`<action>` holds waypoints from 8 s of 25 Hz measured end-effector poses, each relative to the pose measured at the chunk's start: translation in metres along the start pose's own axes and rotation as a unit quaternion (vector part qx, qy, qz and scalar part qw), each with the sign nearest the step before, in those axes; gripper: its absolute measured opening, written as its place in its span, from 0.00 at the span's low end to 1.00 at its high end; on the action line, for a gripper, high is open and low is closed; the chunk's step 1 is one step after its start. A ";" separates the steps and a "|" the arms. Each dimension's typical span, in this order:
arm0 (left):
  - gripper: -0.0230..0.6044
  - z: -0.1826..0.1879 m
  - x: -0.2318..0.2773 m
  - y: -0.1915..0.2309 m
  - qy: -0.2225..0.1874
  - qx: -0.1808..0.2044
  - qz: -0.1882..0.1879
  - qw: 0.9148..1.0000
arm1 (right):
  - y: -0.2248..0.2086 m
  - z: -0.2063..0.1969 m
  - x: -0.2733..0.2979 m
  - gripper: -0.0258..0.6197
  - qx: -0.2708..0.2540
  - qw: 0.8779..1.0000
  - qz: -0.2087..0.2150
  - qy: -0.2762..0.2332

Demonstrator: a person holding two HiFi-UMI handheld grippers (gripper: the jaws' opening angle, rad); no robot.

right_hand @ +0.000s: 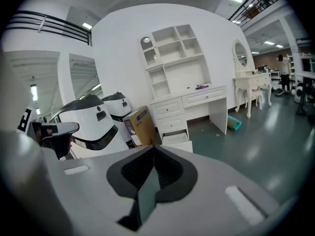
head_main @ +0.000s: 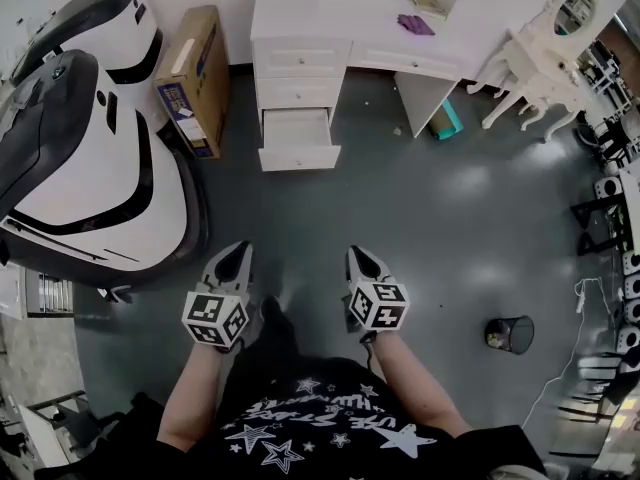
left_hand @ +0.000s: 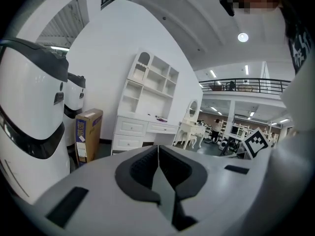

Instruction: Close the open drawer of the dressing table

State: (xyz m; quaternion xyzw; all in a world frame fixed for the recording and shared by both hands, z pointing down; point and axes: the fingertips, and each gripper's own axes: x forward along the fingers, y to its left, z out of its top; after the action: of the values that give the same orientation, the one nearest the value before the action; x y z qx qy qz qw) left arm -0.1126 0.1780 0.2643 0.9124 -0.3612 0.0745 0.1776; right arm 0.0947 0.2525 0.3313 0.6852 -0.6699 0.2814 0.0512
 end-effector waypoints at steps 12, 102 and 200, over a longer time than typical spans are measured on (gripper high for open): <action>0.06 0.005 0.065 0.098 0.049 -0.007 -0.013 0.999 | 0.014 0.018 0.096 0.04 0.011 0.998 -0.050 0.032; 0.06 -0.327 0.532 0.408 0.279 -0.075 0.097 0.952 | -0.228 -0.206 0.732 0.14 -0.020 0.942 -0.157 0.297; 0.06 0.143 0.520 0.307 0.095 0.045 -0.054 0.993 | -0.055 0.288 0.519 0.06 0.050 0.997 -0.017 -0.052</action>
State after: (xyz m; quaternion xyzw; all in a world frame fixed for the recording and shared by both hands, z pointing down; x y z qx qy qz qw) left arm 0.0564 -0.4125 0.3518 0.9262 -0.2896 0.1675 0.1740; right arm 0.2091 -0.3324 0.3428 0.7118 -0.6450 0.2776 -0.0133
